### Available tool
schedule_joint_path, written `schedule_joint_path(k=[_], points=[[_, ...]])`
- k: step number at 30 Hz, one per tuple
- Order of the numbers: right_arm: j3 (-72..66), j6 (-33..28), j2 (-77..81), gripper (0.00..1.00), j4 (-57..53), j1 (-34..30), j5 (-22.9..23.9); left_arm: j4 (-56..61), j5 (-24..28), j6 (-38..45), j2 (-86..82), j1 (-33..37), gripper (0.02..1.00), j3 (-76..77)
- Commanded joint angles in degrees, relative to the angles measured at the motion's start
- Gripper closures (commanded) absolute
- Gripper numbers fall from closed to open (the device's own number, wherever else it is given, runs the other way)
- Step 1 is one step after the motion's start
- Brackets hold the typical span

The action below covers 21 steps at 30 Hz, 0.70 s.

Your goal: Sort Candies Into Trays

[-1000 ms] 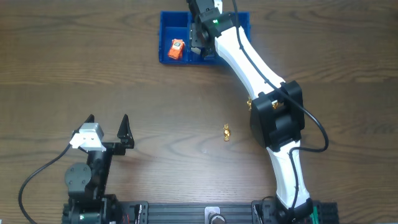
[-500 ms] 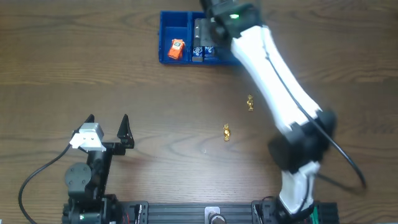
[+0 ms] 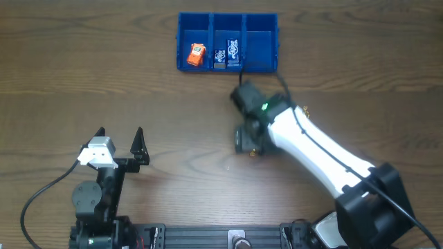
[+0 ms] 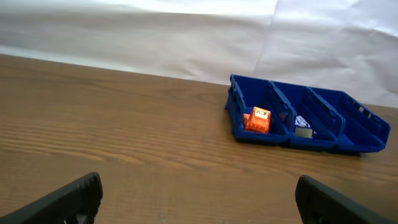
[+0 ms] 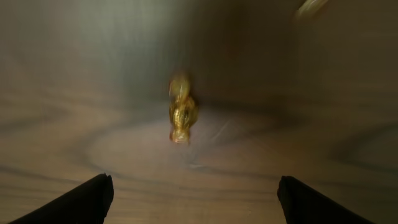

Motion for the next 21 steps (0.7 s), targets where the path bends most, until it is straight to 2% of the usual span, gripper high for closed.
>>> schedule_joint_path(k=[1, 15, 21], points=[[-5.68, 2.12, -0.94, 0.145, 5.09, 0.44, -2.67, -1.79, 1.25, -0.2, -0.35, 0.09, 0.02, -1.18], [-5.88, 1.44, 7.61, 0.18, 15.1, -2.1, -1.22, -1.79, 1.22, -0.2, -0.35, 0.09, 0.023, -1.18], [-5.88, 1.42, 8.24, 0.242, 15.91, -2.6, -1.03, -1.79, 1.22, -0.2, -0.35, 0.09, 0.023, -1.18]])
